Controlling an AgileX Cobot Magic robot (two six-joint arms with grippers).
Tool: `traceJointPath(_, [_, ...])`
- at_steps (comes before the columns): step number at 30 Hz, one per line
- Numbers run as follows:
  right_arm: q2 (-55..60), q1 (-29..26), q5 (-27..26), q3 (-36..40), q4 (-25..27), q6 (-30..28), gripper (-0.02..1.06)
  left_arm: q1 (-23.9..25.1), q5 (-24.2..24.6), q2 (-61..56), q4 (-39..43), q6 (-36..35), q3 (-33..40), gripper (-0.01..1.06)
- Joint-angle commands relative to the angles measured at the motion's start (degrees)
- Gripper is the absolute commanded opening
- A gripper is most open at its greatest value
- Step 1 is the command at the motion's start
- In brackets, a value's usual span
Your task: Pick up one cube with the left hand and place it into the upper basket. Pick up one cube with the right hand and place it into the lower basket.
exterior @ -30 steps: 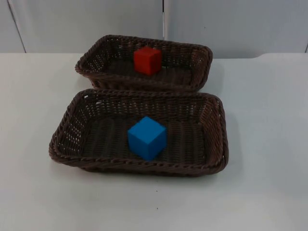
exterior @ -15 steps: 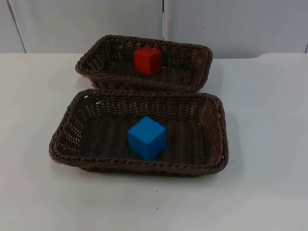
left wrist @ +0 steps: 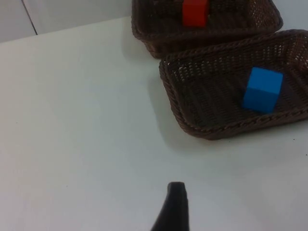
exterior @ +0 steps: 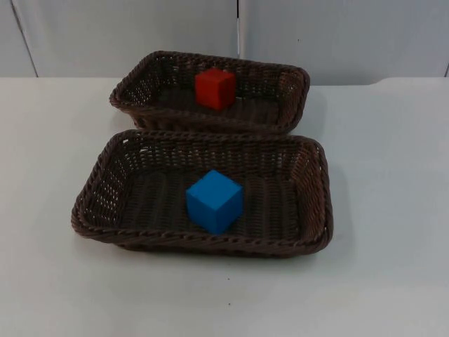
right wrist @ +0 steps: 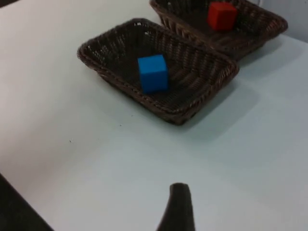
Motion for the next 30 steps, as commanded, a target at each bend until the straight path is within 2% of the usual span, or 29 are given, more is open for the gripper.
traceJointPath(1, [-0.2,-0.2,-0.1,0.7,-0.7,1.1,0.64,-0.1,0.1,-0.2,-0.8,0.0,0.2,0.72])
traceJointPath(12, [-0.2,-0.2,-0.1,0.7,-0.7,1.0,0.64,-0.1,0.1,-0.2,-0.8,0.1,0.2,0.72])
traceJointPath(14, [-0.2,-0.2,-0.1,0.7,-0.5,0.8,0.65,-0.1,0.1,-0.2,-0.8,0.1,0.2,0.77])
traceJointPath(16, [-0.2,-0.2,-0.1,0.7,-0.5,0.7,0.72,-0.1,0.1,-0.2,-0.8,0.1,0.2,0.9])
traceJointPath(17, [-0.2,-0.2,-0.1,0.7,-0.5,0.7,0.72,-0.1,0.1,-0.2,-0.8,0.1,0.2,0.9])
traceJointPath(18, [-0.2,-0.2,-0.1,0.7,-0.4,0.6,0.77,-0.1,0.1,-0.2,-0.8,0.1,0.2,0.99])
traceJointPath(19, [-0.2,-0.2,-0.1,0.7,-0.4,0.6,0.86,-0.1,0.1,-0.2,-0.8,0.1,0.2,1.05])
traceJointPath(20, [-0.2,-0.2,-0.1,0.7,-0.4,0.6,0.99,-0.1,0.1,-0.2,-0.8,0.1,0.2,1.05])
traceJointPath(21, [-0.2,-0.2,-0.1,0.7,-0.4,0.6,1.05,-0.1,0.1,-0.2,-0.8,0.1,0.2,1.05])
traceJointPath(30, [-0.2,-0.2,-0.1,0.7,-0.3,0.3,1.05,-0.1,0.1,-0.2,-0.8,0.1,0.2,1.05])
